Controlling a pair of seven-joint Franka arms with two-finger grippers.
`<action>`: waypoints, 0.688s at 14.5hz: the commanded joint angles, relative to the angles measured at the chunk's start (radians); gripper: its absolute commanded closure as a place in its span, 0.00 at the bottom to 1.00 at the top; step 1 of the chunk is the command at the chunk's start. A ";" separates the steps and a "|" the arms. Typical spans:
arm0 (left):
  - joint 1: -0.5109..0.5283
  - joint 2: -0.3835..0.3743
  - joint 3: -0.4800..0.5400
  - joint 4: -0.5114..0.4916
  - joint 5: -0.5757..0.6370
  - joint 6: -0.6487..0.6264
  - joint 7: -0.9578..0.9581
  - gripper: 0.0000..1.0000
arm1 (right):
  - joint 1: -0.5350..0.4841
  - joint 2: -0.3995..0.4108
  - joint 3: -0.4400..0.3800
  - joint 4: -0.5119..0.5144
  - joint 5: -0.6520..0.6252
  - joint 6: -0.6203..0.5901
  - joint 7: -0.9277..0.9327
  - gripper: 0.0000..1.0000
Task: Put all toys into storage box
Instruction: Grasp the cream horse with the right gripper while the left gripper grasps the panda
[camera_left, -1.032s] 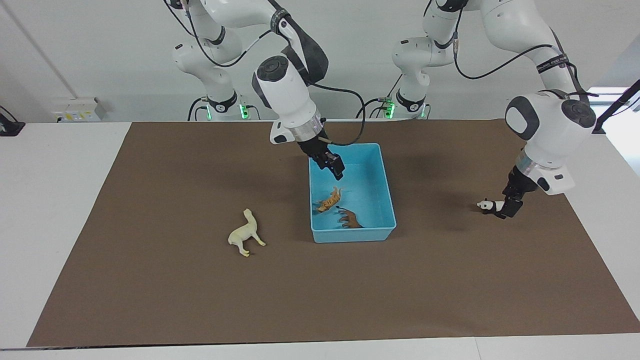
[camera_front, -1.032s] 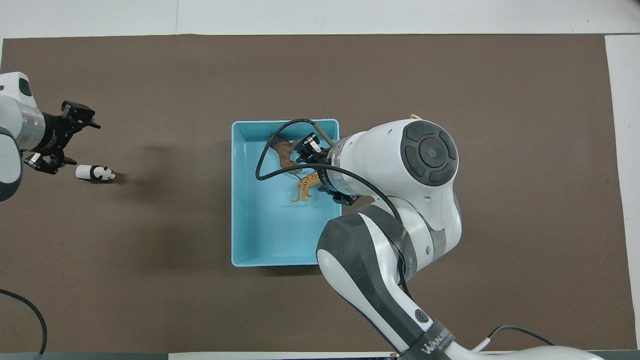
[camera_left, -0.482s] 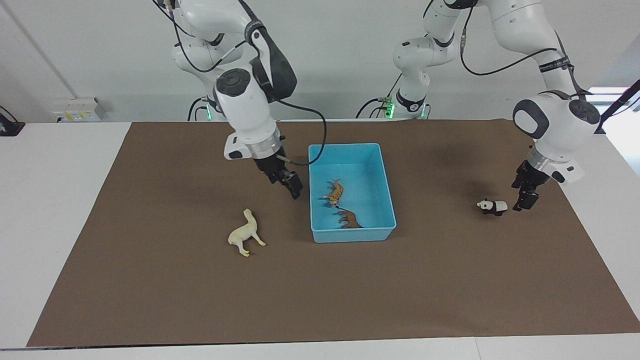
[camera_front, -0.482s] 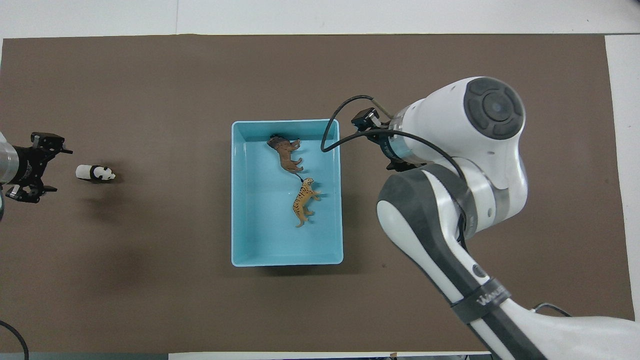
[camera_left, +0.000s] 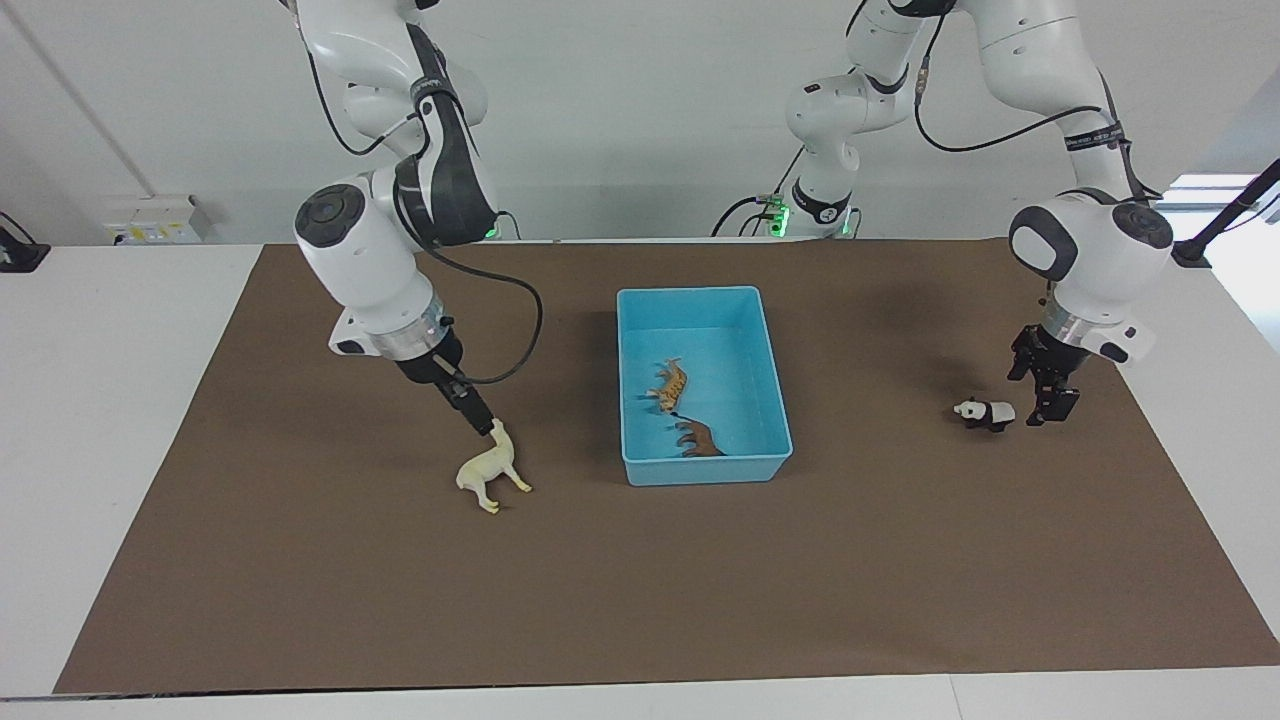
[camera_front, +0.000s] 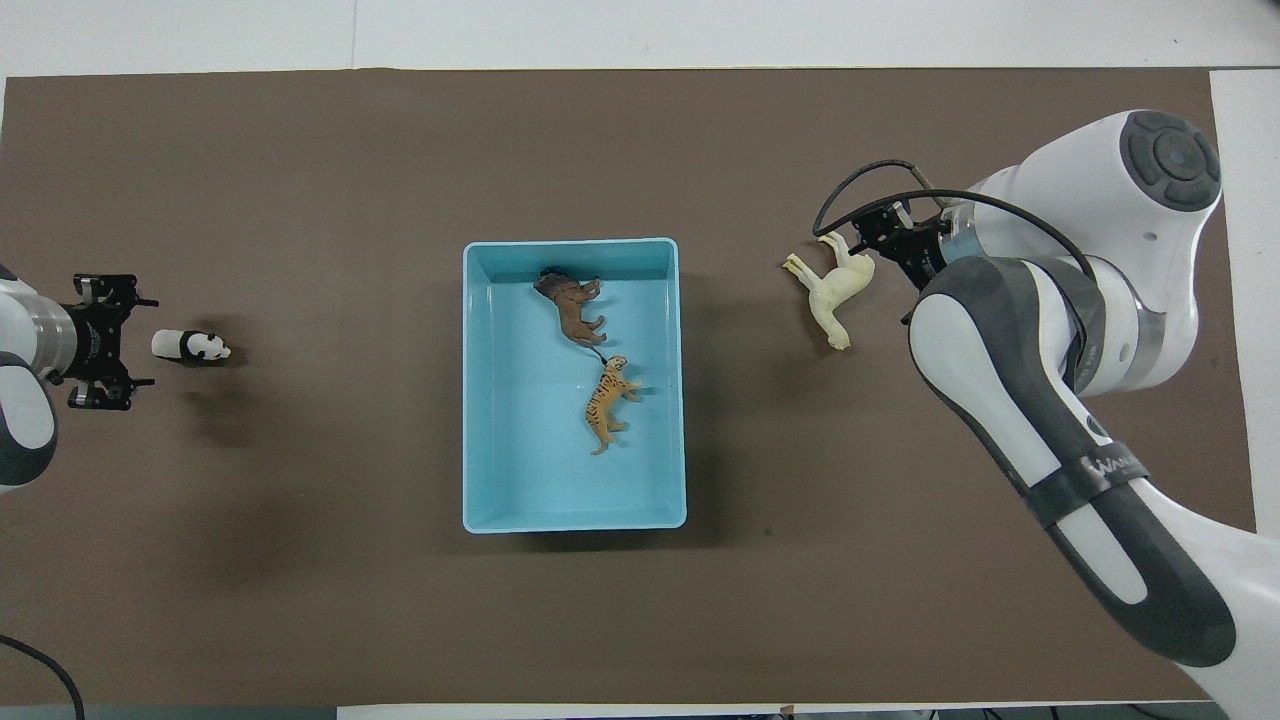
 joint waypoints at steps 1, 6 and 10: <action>-0.011 0.007 0.010 -0.022 -0.015 0.040 -0.064 0.00 | -0.026 0.031 0.015 -0.031 0.000 0.040 0.003 0.00; -0.026 0.053 0.010 -0.022 -0.015 0.088 -0.118 0.00 | -0.020 0.044 0.017 -0.069 0.000 0.162 -0.007 0.00; -0.048 0.060 0.013 0.001 -0.015 0.069 -0.138 0.48 | -0.008 0.067 0.018 -0.074 0.000 0.199 -0.007 0.00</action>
